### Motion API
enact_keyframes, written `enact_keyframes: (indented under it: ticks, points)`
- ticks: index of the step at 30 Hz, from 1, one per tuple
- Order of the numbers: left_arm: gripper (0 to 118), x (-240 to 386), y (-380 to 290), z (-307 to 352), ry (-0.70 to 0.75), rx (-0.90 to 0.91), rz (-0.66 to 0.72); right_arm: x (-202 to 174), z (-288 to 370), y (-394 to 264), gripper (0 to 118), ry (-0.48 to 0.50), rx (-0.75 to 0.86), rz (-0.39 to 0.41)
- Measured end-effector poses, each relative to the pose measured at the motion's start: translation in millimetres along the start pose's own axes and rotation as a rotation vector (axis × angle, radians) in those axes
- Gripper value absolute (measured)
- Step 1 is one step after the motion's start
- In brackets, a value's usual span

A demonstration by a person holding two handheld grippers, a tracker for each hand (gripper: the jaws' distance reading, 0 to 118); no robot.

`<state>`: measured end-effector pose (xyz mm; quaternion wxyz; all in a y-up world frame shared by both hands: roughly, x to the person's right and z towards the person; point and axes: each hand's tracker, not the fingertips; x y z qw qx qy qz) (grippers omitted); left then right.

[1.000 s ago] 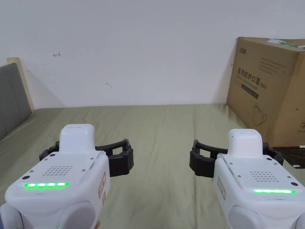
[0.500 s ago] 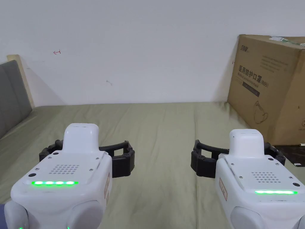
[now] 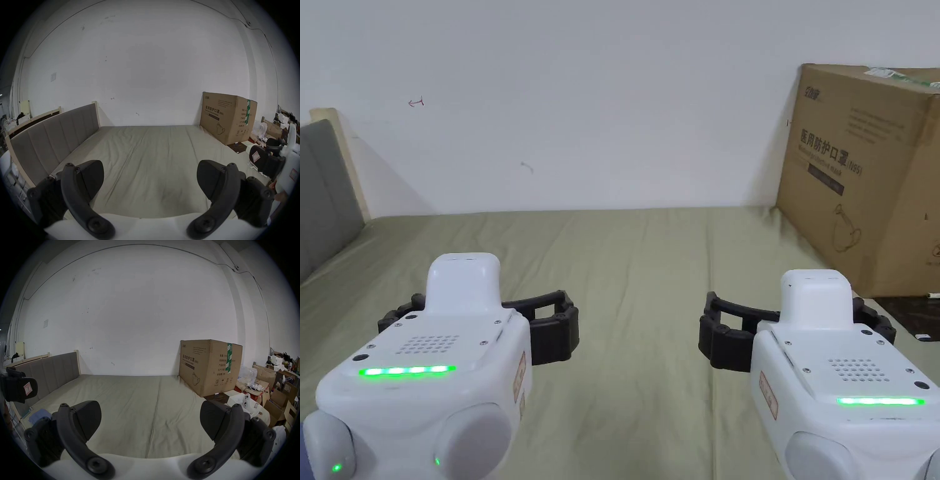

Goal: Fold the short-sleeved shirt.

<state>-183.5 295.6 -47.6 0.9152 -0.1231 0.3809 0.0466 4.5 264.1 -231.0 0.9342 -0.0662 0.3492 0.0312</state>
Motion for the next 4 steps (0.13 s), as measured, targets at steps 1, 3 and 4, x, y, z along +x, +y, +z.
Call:
enact_keyframes:
  ticks: [1,3,4]
  points:
    - [115,0.2,0.0,-0.5,0.008,0.001,-0.003,-0.1,0.1,-0.2,118,0.001,0.000,0.001]
    - [115,3.6,-0.1,0.4,0.041,0.006,-0.043,-0.5,-0.1,-0.5,118,0.001,-0.002,0.000]
    - [115,5.6,-1.0,1.6,0.052,0.022,-0.067,-0.4,-0.4,-0.6,118,0.001,-0.003,-0.002]
